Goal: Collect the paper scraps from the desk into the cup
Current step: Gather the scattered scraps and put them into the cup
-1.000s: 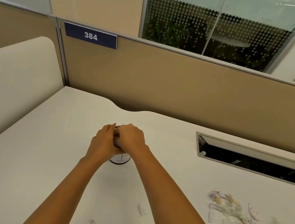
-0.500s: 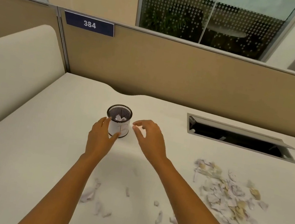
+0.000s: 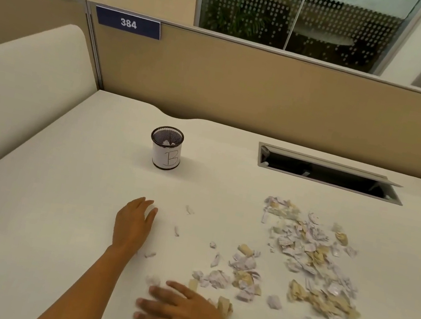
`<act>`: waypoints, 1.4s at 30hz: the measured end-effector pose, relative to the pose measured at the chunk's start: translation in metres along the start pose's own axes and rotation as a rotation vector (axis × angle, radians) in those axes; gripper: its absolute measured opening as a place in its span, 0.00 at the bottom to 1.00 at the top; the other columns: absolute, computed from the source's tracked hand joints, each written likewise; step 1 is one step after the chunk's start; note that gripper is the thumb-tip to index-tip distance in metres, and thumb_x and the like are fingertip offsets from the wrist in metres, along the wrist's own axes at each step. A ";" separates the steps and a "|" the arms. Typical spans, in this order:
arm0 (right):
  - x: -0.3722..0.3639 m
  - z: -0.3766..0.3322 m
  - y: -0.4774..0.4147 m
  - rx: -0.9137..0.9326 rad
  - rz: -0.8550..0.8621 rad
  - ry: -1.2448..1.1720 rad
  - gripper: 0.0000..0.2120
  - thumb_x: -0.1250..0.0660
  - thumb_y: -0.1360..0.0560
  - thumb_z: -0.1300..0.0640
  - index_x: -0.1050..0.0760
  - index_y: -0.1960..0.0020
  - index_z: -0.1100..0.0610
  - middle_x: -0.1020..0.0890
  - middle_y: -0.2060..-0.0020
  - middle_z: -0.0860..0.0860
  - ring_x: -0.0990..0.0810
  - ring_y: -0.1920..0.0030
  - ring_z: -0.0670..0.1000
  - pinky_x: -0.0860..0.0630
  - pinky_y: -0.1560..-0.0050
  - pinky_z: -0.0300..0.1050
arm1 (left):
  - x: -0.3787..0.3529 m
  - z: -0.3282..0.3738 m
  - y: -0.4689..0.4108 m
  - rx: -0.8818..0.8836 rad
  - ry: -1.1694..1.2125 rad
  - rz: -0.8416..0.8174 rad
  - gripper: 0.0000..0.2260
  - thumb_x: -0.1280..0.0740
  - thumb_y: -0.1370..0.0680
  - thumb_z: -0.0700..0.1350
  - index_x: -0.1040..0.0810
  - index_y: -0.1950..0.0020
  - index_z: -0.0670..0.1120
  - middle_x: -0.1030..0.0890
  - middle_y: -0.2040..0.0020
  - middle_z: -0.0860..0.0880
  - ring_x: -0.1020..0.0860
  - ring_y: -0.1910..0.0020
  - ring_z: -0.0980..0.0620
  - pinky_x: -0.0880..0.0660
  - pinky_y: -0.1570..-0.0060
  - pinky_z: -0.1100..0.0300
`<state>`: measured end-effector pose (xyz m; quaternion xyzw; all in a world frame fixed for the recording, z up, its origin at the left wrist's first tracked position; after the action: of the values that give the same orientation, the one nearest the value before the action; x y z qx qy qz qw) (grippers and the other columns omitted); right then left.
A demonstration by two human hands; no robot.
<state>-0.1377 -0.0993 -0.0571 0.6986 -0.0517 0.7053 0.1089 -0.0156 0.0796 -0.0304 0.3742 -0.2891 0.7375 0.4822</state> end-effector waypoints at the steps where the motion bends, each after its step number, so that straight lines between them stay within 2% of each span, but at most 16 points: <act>1: 0.001 0.009 0.002 -0.024 0.015 0.004 0.23 0.54 0.19 0.44 0.44 0.25 0.46 0.34 0.27 0.42 0.38 0.26 0.48 0.40 0.25 0.47 | -0.001 -0.001 0.007 0.010 -0.020 0.010 0.17 0.43 0.19 0.49 0.28 0.32 0.45 0.29 0.30 0.45 0.33 0.29 0.47 0.40 0.28 0.51; 7: 0.015 0.072 0.010 -0.228 0.062 0.096 0.21 0.48 0.21 0.46 0.34 0.29 0.47 0.27 0.32 0.42 0.29 0.31 0.46 0.31 0.31 0.45 | -0.007 -0.005 0.045 0.154 -0.157 0.104 0.21 0.48 0.19 0.53 0.34 0.28 0.48 0.37 0.25 0.46 0.43 0.24 0.46 0.53 0.25 0.48; 9: 0.029 0.093 0.015 -0.328 0.150 0.115 0.19 0.42 0.23 0.47 0.28 0.33 0.48 0.24 0.35 0.43 0.25 0.34 0.46 0.27 0.34 0.44 | -0.012 -0.003 0.053 0.185 -0.167 0.094 0.23 0.48 0.19 0.54 0.37 0.26 0.48 0.40 0.24 0.45 0.46 0.24 0.45 0.55 0.25 0.46; 12: 0.053 0.121 0.034 -0.585 0.414 -0.054 0.18 0.33 0.26 0.53 0.25 0.36 0.52 0.21 0.38 0.49 0.22 0.38 0.51 0.24 0.39 0.49 | -0.027 0.007 0.062 0.178 -0.155 0.023 0.25 0.49 0.19 0.56 0.42 0.25 0.47 0.45 0.22 0.45 0.50 0.23 0.46 0.55 0.24 0.46; 14: 0.059 0.134 0.055 -0.803 0.576 -0.191 0.18 0.37 0.23 0.56 0.27 0.34 0.54 0.23 0.36 0.50 0.25 0.35 0.52 0.27 0.36 0.49 | -0.040 0.018 0.065 0.099 -0.138 -0.043 0.26 0.50 0.19 0.57 0.46 0.24 0.48 0.50 0.22 0.46 0.53 0.23 0.47 0.58 0.24 0.47; 16: 0.051 0.142 0.079 -1.045 0.630 -0.325 0.19 0.41 0.21 0.54 0.31 0.31 0.53 0.27 0.33 0.51 0.30 0.32 0.52 0.32 0.32 0.49 | -0.053 0.034 0.068 -0.008 -0.076 -0.118 0.27 0.50 0.20 0.58 0.49 0.23 0.50 0.53 0.21 0.48 0.56 0.22 0.50 0.61 0.25 0.51; 19: 0.027 0.141 0.103 -1.272 0.451 -0.450 0.23 0.46 0.20 0.47 0.41 0.26 0.50 0.39 0.26 0.51 0.43 0.25 0.54 0.42 0.27 0.53 | -0.072 0.060 0.073 -0.189 0.003 -0.258 0.30 0.48 0.21 0.61 0.54 0.23 0.53 0.56 0.21 0.50 0.59 0.23 0.54 0.63 0.25 0.54; 21: 0.011 0.133 0.105 -1.275 0.277 -0.479 0.26 0.48 0.20 0.45 0.48 0.24 0.47 0.48 0.23 0.51 0.51 0.23 0.56 0.48 0.25 0.56 | -0.085 0.079 0.080 -0.340 -0.014 -0.358 0.31 0.47 0.23 0.63 0.56 0.24 0.56 0.57 0.22 0.51 0.60 0.23 0.55 0.63 0.25 0.55; 24: -0.002 0.123 0.099 -1.216 0.121 -0.455 0.26 0.51 0.20 0.44 0.54 0.24 0.43 0.54 0.22 0.51 0.56 0.23 0.58 0.53 0.25 0.57 | -0.098 0.095 0.088 -0.514 -0.103 -0.446 0.30 0.47 0.22 0.63 0.55 0.25 0.60 0.57 0.22 0.53 0.60 0.23 0.55 0.62 0.26 0.56; 27: -0.003 0.120 0.090 -1.170 0.092 -0.434 0.24 0.53 0.18 0.47 0.53 0.24 0.43 0.53 0.22 0.51 0.57 0.23 0.58 0.54 0.24 0.54 | -0.099 0.105 0.090 -0.547 -0.090 -0.463 0.26 0.46 0.20 0.57 0.50 0.24 0.57 0.53 0.22 0.53 0.56 0.23 0.55 0.59 0.26 0.59; 31: 0.001 0.123 0.080 -1.128 0.118 -0.502 0.23 0.52 0.17 0.55 0.49 0.23 0.48 0.49 0.22 0.50 0.55 0.22 0.53 0.49 0.25 0.46 | -0.094 0.113 0.089 -0.545 0.013 -0.437 0.22 0.43 0.19 0.49 0.42 0.25 0.53 0.47 0.22 0.52 0.50 0.23 0.55 0.51 0.26 0.63; 33: 0.005 0.125 0.077 -1.113 0.145 -0.540 0.22 0.50 0.18 0.58 0.46 0.24 0.50 0.46 0.23 0.50 0.51 0.23 0.50 0.46 0.25 0.44 | -0.089 0.116 0.091 -0.538 0.080 -0.413 0.19 0.40 0.20 0.49 0.34 0.28 0.54 0.39 0.25 0.52 0.40 0.26 0.56 0.41 0.27 0.59; 35: 0.011 0.128 0.075 -1.100 0.224 -0.546 0.20 0.48 0.18 0.59 0.40 0.26 0.52 0.39 0.25 0.51 0.43 0.25 0.49 0.42 0.29 0.39 | -0.079 0.119 0.090 -0.528 0.132 -0.280 0.11 0.36 0.23 0.53 0.23 0.41 0.59 0.25 0.35 0.55 0.24 0.40 0.61 0.26 0.38 0.58; 36: 0.017 0.130 0.075 -1.101 0.281 -0.550 0.18 0.47 0.18 0.59 0.35 0.29 0.54 0.33 0.28 0.53 0.37 0.28 0.50 0.39 0.32 0.37 | -0.075 0.118 0.087 -0.503 0.146 -0.237 0.08 0.35 0.24 0.54 0.20 0.48 0.60 0.21 0.42 0.56 0.21 0.47 0.62 0.24 0.43 0.59; 39: 0.028 0.136 0.075 -1.111 0.322 -0.512 0.12 0.42 0.21 0.57 0.22 0.43 0.55 0.20 0.44 0.51 0.23 0.42 0.50 0.28 0.45 0.40 | -0.071 0.121 0.077 -0.411 0.207 -0.206 0.07 0.35 0.25 0.49 0.18 0.58 0.51 0.19 0.55 0.53 0.21 0.52 0.55 0.25 0.49 0.55; 42: 0.033 0.145 0.073 -1.129 0.236 -0.414 0.10 0.40 0.24 0.60 0.20 0.53 0.57 0.18 0.53 0.53 0.22 0.55 0.50 0.32 0.59 0.40 | -0.077 0.118 0.066 -0.182 0.346 -0.311 0.07 0.34 0.25 0.40 0.16 0.57 0.43 0.17 0.57 0.48 0.21 0.56 0.51 0.25 0.53 0.58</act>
<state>-0.0133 -0.1997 -0.0159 0.6452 -0.5144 0.4260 0.3711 -0.0248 -0.0753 -0.0335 0.2375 -0.2064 0.6785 0.6638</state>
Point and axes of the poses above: each hand's wrist, its own y-axis away from the middle knuckle, its own x-axis out of the back of the hand, z = x × y, the point moved 7 cm from there along -y, towards the middle knuckle
